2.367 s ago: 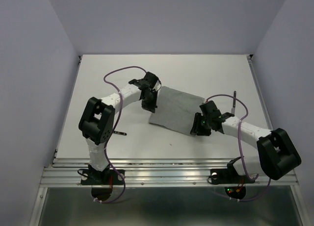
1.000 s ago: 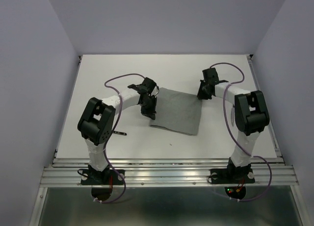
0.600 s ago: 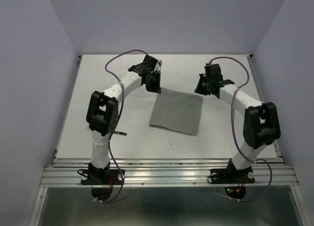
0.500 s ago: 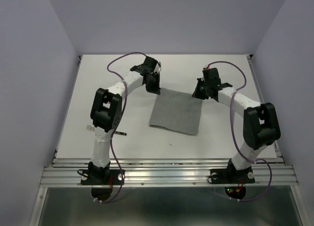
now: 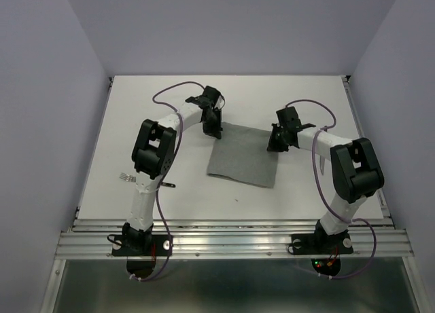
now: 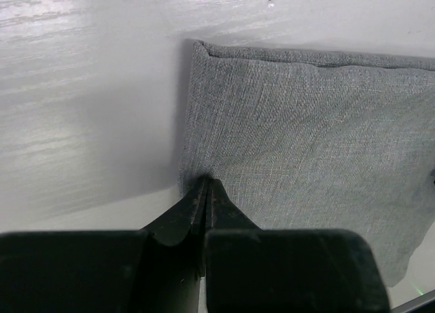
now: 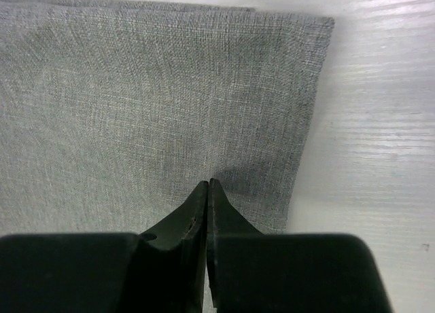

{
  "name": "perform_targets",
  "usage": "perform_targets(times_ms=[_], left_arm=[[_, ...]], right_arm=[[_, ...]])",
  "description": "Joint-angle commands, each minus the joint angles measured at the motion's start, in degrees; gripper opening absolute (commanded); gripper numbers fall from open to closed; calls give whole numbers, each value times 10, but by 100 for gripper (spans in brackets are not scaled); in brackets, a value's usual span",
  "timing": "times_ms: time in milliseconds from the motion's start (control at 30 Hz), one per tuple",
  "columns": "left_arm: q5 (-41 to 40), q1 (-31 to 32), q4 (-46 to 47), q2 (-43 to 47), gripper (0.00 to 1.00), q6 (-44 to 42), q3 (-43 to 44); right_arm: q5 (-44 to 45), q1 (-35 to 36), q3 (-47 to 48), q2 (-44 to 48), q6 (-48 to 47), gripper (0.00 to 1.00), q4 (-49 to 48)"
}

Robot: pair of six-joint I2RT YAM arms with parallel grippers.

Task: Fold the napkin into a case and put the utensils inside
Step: Smooth out the square-folded napkin at the center of the board.

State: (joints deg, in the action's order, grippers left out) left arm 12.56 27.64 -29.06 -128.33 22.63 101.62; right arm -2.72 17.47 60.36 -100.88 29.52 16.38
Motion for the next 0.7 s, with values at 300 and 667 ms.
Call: perform_targets(times_ms=[300, 667], left_arm=[[-15, 1, -28, 17, 9, 4, 113], [-27, 0, -14, -55, 9, 14, 125]], right_arm=[[21, 14, 77, 2, 6, 5, 1], [61, 14, 71, -26, 12, 6, 2]])
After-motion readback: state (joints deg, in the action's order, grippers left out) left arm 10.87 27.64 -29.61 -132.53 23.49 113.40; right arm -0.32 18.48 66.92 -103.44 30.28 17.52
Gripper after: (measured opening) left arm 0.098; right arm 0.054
